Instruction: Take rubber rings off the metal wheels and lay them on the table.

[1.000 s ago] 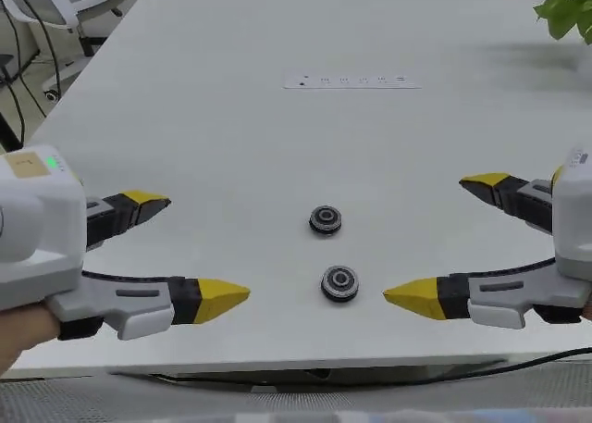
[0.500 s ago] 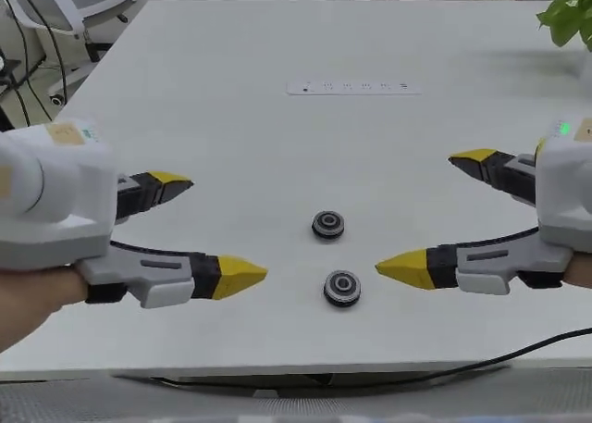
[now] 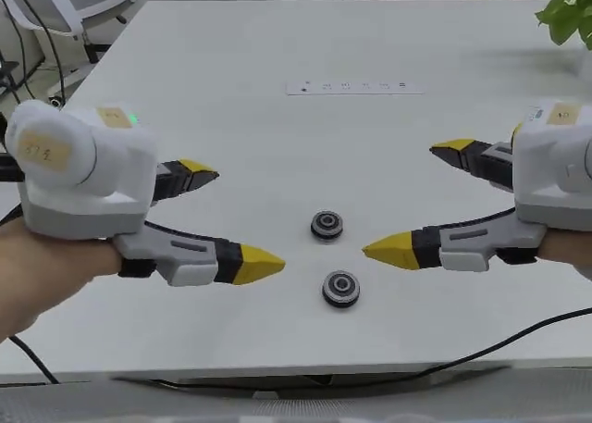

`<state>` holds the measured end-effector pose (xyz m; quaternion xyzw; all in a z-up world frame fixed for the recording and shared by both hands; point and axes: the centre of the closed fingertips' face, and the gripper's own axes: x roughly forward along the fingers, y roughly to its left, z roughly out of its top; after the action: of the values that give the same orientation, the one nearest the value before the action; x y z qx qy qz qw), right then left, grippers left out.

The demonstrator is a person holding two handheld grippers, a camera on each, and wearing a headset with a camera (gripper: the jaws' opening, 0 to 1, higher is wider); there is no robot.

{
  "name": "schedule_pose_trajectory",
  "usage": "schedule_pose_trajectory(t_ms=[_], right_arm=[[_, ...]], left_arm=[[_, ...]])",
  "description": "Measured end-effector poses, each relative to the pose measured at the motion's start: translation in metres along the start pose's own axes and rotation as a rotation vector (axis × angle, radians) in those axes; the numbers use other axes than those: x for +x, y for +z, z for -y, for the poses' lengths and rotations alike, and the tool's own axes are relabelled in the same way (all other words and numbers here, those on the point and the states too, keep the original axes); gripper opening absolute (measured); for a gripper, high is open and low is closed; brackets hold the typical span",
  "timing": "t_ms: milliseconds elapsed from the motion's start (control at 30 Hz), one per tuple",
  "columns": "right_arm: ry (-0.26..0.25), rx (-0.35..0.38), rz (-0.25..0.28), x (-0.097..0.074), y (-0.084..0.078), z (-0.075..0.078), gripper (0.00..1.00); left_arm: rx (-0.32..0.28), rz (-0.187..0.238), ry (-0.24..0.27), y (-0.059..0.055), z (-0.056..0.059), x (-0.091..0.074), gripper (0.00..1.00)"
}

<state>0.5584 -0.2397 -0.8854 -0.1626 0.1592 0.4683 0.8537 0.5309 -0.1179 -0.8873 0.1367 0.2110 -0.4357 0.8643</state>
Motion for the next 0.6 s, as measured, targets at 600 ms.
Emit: schedule_pose_trajectory(t_ms=[600], right_arm=[[0.073, -0.007, 0.002, 0.022, -0.013, -0.003, 0.96]], left_arm=[[0.007, -0.006, -0.088, 0.004, 0.007, 0.035, 0.8]])
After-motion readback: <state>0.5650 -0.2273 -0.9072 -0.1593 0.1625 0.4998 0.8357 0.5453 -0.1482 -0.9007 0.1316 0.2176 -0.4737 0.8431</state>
